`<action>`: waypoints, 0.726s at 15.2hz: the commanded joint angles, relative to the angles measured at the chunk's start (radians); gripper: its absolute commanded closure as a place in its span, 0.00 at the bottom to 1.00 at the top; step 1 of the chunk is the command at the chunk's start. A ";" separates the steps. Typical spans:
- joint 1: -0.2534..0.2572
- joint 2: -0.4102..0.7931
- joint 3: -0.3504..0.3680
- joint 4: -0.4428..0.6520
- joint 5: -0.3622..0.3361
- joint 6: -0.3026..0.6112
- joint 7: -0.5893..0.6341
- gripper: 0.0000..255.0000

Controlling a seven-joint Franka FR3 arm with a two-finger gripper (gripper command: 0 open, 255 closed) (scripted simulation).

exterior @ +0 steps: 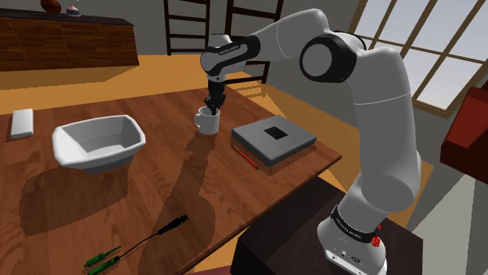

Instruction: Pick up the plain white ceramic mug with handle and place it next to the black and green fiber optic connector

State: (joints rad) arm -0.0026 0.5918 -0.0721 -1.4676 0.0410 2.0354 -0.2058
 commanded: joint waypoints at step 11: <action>0.000 -0.024 -0.001 0.030 -0.002 -0.054 0.001 1.00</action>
State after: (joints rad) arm -0.0023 0.5726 -0.0731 -1.4446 0.0394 1.9930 -0.2046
